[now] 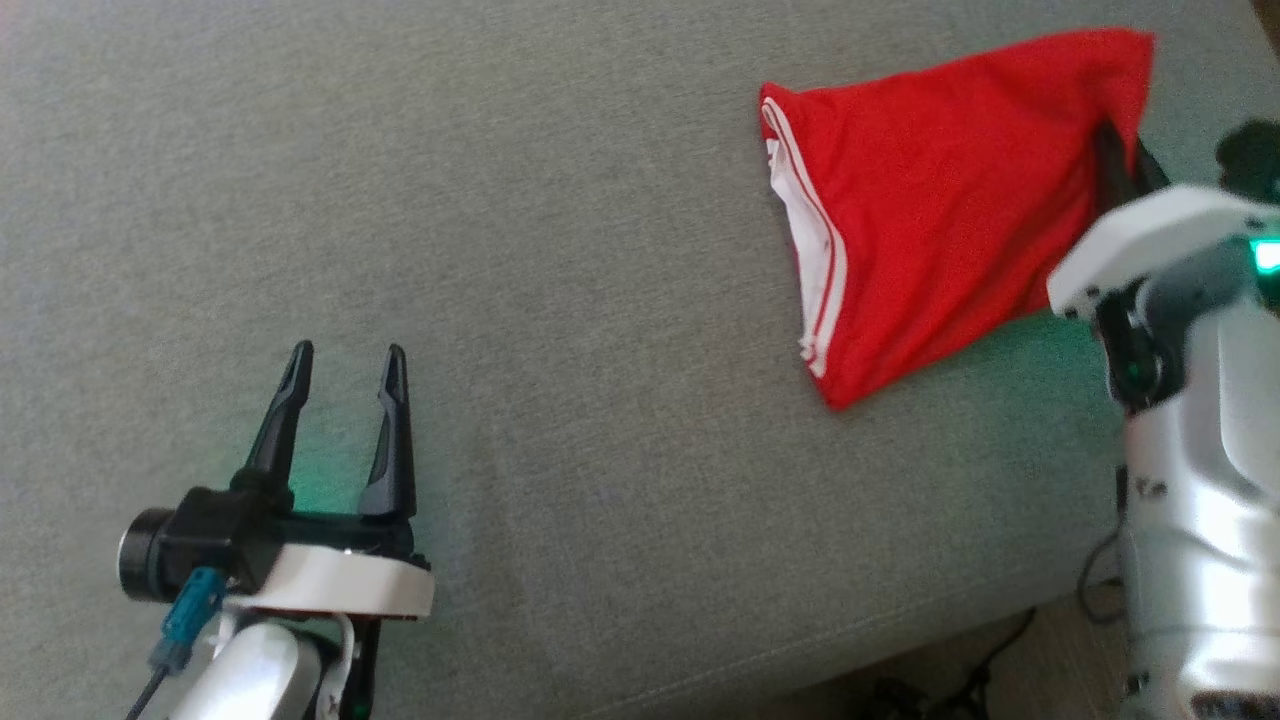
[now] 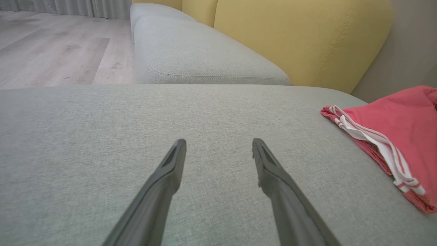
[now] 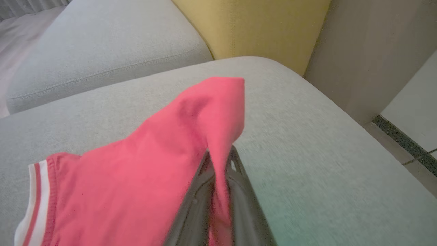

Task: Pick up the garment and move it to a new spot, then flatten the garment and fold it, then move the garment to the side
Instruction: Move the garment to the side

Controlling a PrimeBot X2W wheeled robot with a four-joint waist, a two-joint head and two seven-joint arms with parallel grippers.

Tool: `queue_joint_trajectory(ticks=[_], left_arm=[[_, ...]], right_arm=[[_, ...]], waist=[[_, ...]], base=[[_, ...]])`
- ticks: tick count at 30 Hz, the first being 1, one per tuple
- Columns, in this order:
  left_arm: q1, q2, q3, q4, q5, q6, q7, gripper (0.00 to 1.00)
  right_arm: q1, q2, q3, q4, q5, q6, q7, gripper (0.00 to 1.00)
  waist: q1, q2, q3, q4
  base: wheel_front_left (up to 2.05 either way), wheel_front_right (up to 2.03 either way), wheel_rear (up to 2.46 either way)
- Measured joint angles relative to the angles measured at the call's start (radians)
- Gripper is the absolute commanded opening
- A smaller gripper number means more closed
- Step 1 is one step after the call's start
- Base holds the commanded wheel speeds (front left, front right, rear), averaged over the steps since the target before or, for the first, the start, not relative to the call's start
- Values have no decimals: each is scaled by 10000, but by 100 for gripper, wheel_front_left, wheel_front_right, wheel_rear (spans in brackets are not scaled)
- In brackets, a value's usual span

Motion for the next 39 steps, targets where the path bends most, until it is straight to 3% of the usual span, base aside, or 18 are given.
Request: queue_joint_trajectory(ticks=[8, 16, 22, 23, 24, 25, 31, 39], left_arm=[[-19, 96, 19, -35, 0, 10, 0, 100], [-138, 100, 107, -40, -2, 84, -29, 100], [-165, 94, 105, -35, -29, 84, -117, 100], [-165, 94, 105, -33, -29, 84, -119, 100], [-166, 94, 104, -29, -29, 84, -136, 100], [-167, 90, 100, -29, -29, 84, -171, 100], [-169, 82, 98, 52, -35, 84, -192, 100], [-168, -161, 165, 401, -355, 48, -502, 100]], right_arm=[[-1908, -291, 221, 713, -180, 0, 153, 0], [-2960, -2134, -685, 1338, -957, 0, 445, 0], [-2958, -2736, -1639, 1440, -1622, 0, 447, 0], [-2954, -2784, -1772, 1482, -1758, 0, 445, 31], [-2945, -2796, -1896, 1517, -1871, 0, 433, 93], [-2929, -2794, -2038, 1534, -1950, 0, 393, 100], [-2784, -2537, -2092, 1528, -2134, 0, -184, 100], [-2543, -1868, -236, 1003, -1478, 0, -648, 100]], waist=[[-1, 0, 231, 508], [-1, 1, 586, 1280], [-1, 1, 828, 1590], [-1, 1, 862, 1623], [-1, 0, 888, 1649], [-1, 1, 907, 1668], [-2, 1, 816, 1671], [-2, 1, 183, 1716]], base=[[0, 0, 0], [0, 0, 0], [0, 0, 0], [0, 0, 0], [0, 0, 0], [0, 0, 0], [0, 0, 0], [0, 0, 0]])
